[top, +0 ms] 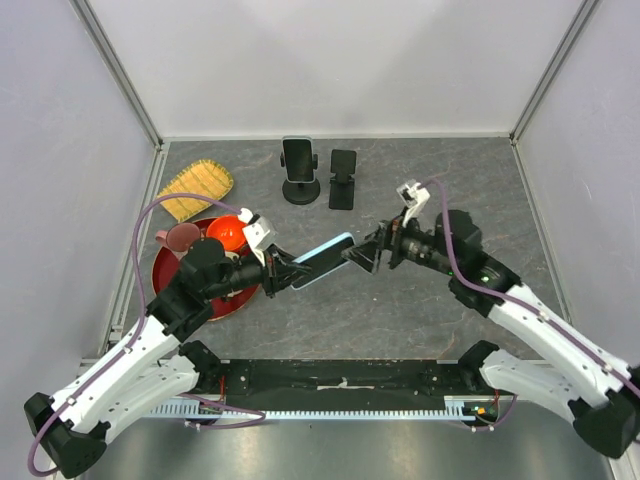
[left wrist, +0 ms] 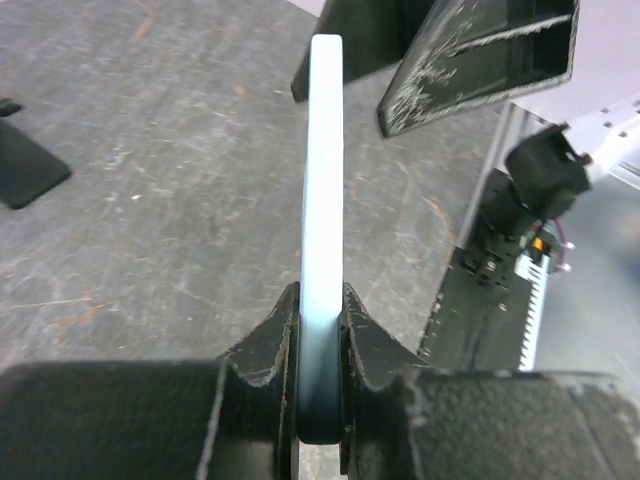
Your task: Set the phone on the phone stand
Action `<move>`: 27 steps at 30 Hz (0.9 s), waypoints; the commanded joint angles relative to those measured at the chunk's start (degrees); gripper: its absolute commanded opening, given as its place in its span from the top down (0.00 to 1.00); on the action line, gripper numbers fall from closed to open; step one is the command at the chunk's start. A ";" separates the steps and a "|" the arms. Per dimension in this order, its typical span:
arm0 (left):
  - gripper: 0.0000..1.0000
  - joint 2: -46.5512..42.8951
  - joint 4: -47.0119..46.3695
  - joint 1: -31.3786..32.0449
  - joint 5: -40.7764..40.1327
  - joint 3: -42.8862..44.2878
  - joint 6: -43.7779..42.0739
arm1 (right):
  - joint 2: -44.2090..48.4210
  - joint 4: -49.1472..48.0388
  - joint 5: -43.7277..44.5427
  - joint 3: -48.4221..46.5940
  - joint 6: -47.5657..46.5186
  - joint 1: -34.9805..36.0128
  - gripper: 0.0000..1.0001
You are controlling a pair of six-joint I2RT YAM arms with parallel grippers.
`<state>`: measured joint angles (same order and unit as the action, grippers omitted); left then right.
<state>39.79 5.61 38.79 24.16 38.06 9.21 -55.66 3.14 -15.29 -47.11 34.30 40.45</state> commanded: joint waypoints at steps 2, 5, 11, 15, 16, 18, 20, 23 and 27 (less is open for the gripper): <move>0.98 -1.38 -7.17 0.06 12.74 0.87 1.77 | 8.01 6.46 -27.10 1.04 -20.51 -8.96 0.02; 0.98 -2.26 -9.55 0.06 15.64 -0.09 3.17 | 8.29 0.83 -39.40 3.08 -17.01 -13.10 0.09; 0.98 -1.73 -11.76 0.06 19.08 -0.71 3.97 | 5.38 -12.08 -48.26 5.89 -9.71 -13.46 0.34; 0.98 -1.65 -12.55 -0.02 19.52 -0.89 4.41 | 5.30 -21.05 -48.52 6.60 -3.47 -13.46 0.42; 0.98 -1.56 -13.07 0.06 19.69 -1.06 4.50 | 4.95 -21.76 -49.04 6.60 -2.85 -13.46 0.44; 0.98 -1.21 -13.60 -0.03 20.57 -1.15 4.76 | 4.77 -24.13 -49.48 6.86 -1.09 -13.38 0.47; 0.98 -0.86 -13.87 -0.03 20.92 -1.15 5.02 | 4.42 -25.80 -50.10 6.95 -0.03 -13.38 0.49; 0.98 -0.77 -14.57 -0.20 21.10 -1.24 5.46 | 3.98 -25.64 -50.98 6.68 0.06 -12.85 0.52; 0.98 -0.77 -15.27 -0.46 21.10 -1.41 5.99 | 3.80 -22.13 -51.16 5.98 -2.83 -12.32 0.54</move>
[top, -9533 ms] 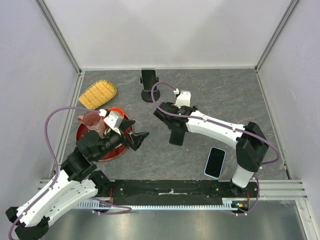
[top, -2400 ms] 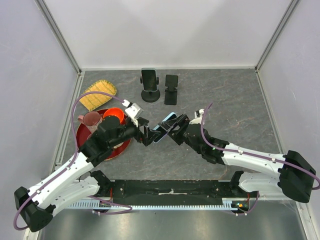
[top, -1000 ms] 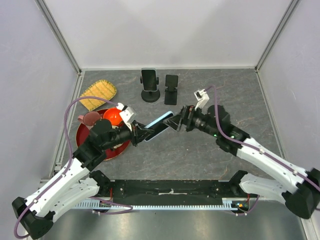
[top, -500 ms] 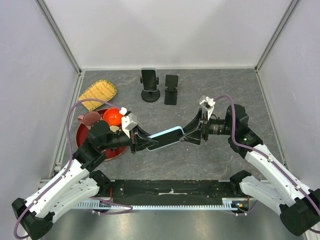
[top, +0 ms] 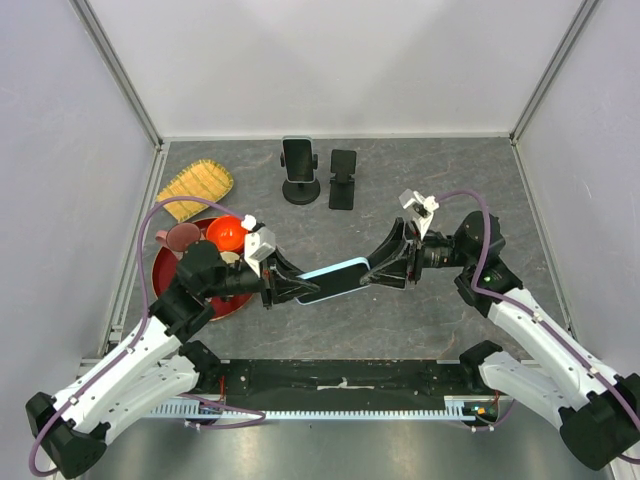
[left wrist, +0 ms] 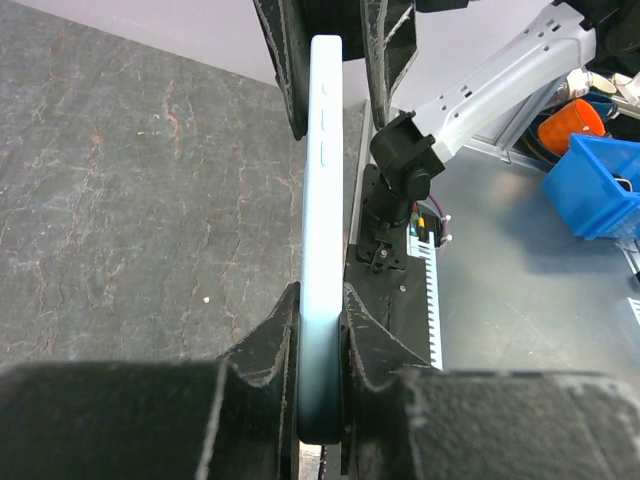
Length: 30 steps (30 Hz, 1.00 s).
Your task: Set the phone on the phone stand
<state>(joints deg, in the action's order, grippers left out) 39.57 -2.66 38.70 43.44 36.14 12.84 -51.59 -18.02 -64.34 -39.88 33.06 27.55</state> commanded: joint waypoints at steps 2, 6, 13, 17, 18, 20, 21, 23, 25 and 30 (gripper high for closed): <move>0.98 -0.46 -7.19 -0.46 2.00 0.34 2.54 | -0.17 0.52 -1.85 -1.52 -3.17 0.92 0.55; 0.98 -0.11 -7.71 -0.64 2.53 0.33 2.98 | -0.44 2.90 -0.62 -2.48 -5.72 2.50 0.60; 0.97 0.42 -8.59 -0.82 1.74 0.25 4.47 | -1.05 2.72 2.99 -2.57 -8.45 6.99 1.00; 0.48 -0.02 -5.96 -0.99 -2.91 0.60 4.74 | -3.42 9.83 4.65 -5.11 -12.30 6.99 1.00; 0.32 -0.63 -5.09 -1.08 -4.75 0.68 4.22 | -3.69 13.24 8.66 -7.38 -17.80 6.90 1.00; 0.07 -1.69 0.09 -1.08 -13.79 1.56 2.72 | -4.30 27.82 17.01 -10.91 -24.42 6.99 1.00; 0.07 -2.30 1.93 -1.08 -18.17 2.00 1.67 | -4.65 31.00 26.80 -13.53 -28.27 6.82 1.00; 0.06 -4.85 8.70 -1.08 -33.37 3.06 0.79 | -6.32 40.05 34.07 -16.10 -32.25 6.73 1.00; 0.06 -7.47 12.74 -1.08 -47.04 3.15 -0.27 | -9.12 46.98 45.64 -21.19 -36.36 6.73 1.00; 0.08 -11.88 12.94 -1.08 -52.58 1.66 -1.42 | -16.42 53.61 56.23 -33.47 -47.02 6.73 1.00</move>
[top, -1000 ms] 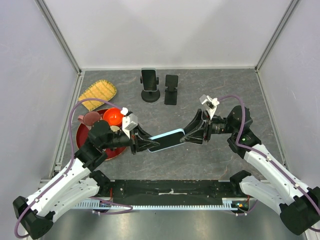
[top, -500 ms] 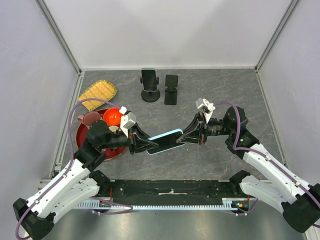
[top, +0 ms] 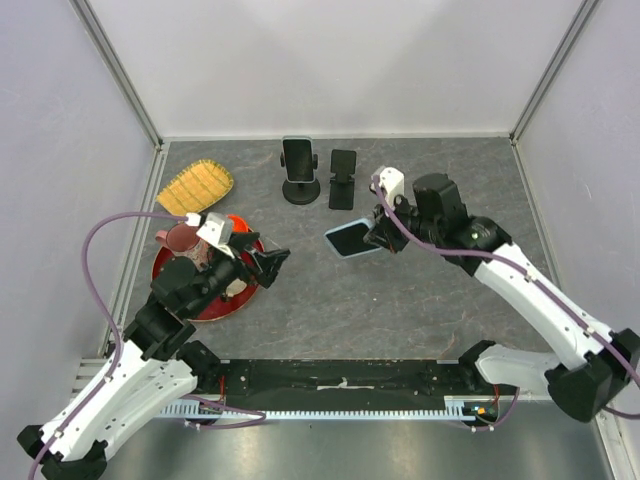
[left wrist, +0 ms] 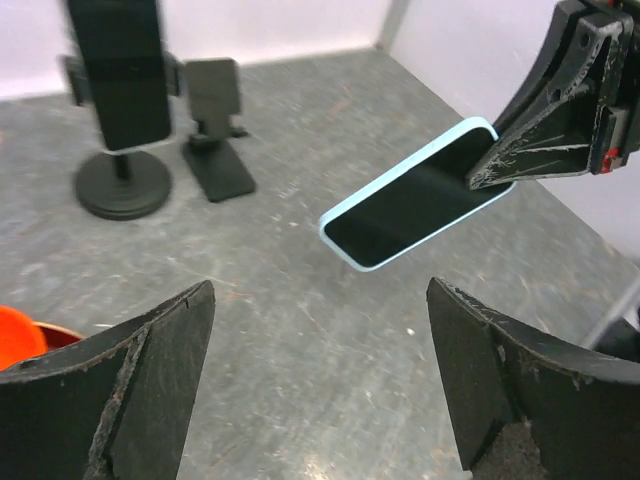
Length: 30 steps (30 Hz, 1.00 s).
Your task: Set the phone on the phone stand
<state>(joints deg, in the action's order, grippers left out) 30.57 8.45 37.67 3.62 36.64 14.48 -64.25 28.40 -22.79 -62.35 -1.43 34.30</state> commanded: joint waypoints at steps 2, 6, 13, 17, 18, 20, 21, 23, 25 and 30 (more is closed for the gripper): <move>0.10 -3.41 0.61 -0.05 -11.01 0.19 -2.44 | -9.30 10.00 16.54 -17.50 -20.05 0.06 1.00; 0.12 -2.01 0.78 -0.05 -8.89 0.71 -1.91 | -21.93 19.54 16.64 -31.05 -34.92 -0.03 1.00; 0.12 -1.65 0.87 -0.05 -8.28 0.36 -2.26 | -39.09 32.06 22.43 -54.86 -58.59 0.06 1.00; 0.13 -0.95 0.78 -0.05 -7.22 0.36 -2.09 | -47.89 37.68 23.58 -67.80 -61.58 -2.39 1.00; 0.13 -0.69 0.61 -0.05 -7.05 0.36 -2.09 | -49.47 37.69 22.97 -68.78 -62.80 -2.75 1.00; 0.13 -0.42 0.43 -0.05 -6.78 0.36 -2.00 | -50.97 37.60 21.13 -71.50 -63.34 -3.54 1.00; 0.13 -0.42 0.52 -0.05 -6.69 0.36 -2.00 | -52.63 37.52 20.07 -72.55 -63.78 -3.72 1.00; 0.13 -0.25 0.34 -0.05 -6.52 0.36 -2.09 | -55.18 37.60 19.62 -75.37 -63.87 -4.07 1.00; 0.13 -0.07 0.34 -0.05 -6.52 0.27 -2.09 | -56.77 37.60 19.53 -78.43 -63.00 -4.07 1.00; 0.13 0.11 0.17 -0.14 -6.25 0.18 -2.09 | -59.59 36.73 16.90 -81.62 -59.83 -4.25 1.00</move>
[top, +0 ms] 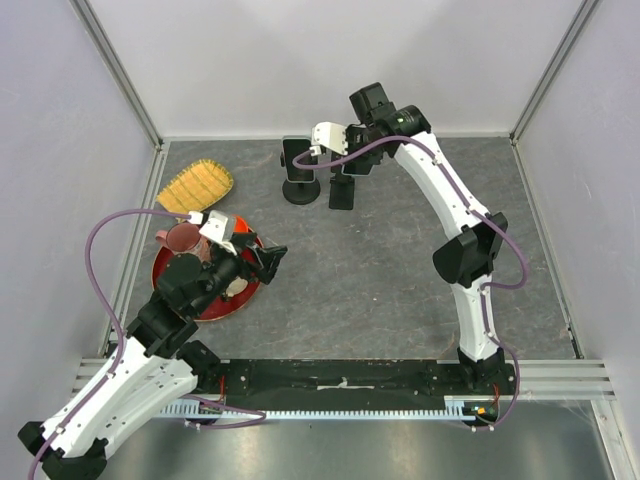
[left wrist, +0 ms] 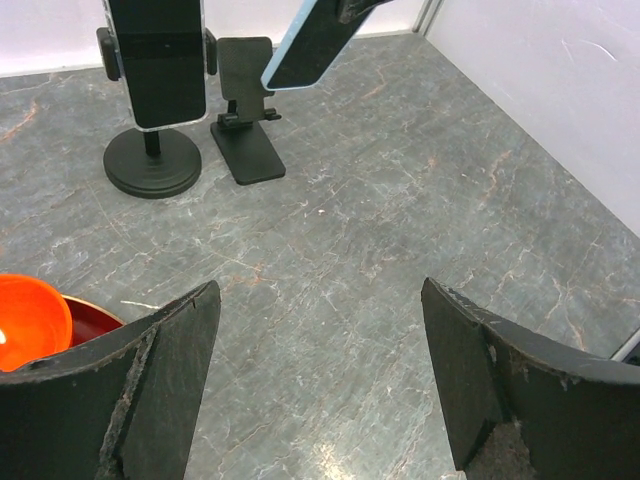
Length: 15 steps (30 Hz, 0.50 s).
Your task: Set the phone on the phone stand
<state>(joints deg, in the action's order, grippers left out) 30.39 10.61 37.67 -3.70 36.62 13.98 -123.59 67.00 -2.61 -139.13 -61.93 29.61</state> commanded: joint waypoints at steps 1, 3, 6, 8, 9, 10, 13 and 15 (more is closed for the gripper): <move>0.13 0.46 -2.17 -0.14 1.07 0.29 -1.50 | -0.33 -2.22 -3.36 -4.57 1.54 0.54 1.00; 0.13 0.72 -2.44 -0.23 1.51 0.29 -1.50 | -1.04 -2.58 -3.10 -4.31 2.69 0.54 1.00; 0.13 1.16 -2.79 -0.32 1.86 0.38 -1.41 | -1.92 -3.54 -1.79 -3.78 4.27 0.54 1.00; 0.13 1.33 -2.79 -0.40 2.12 0.29 -1.32 | -2.53 -4.24 -1.17 -3.95 5.06 0.54 1.00; 0.13 1.25 -2.88 -0.49 2.12 0.38 -1.32 | -2.71 -4.51 -1.17 -4.04 5.41 0.63 1.00; 0.13 1.34 -2.79 -0.58 2.12 0.38 -1.32 | -2.71 -4.95 -1.25 -4.04 5.68 0.72 1.00; 0.13 1.42 -2.97 -0.93 2.47 0.38 -1.23 | -2.97 -6.35 -1.52 -3.87 6.38 0.80 1.00; 0.13 1.42 -3.14 -1.19 2.65 0.29 -1.23 | -3.41 -7.32 -0.99 -4.04 6.74 0.98 1.00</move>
<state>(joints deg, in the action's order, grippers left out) 31.73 10.17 37.15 -2.33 36.62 13.98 -127.42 65.91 -4.14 -140.18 -56.71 30.15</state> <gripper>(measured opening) 0.873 0.106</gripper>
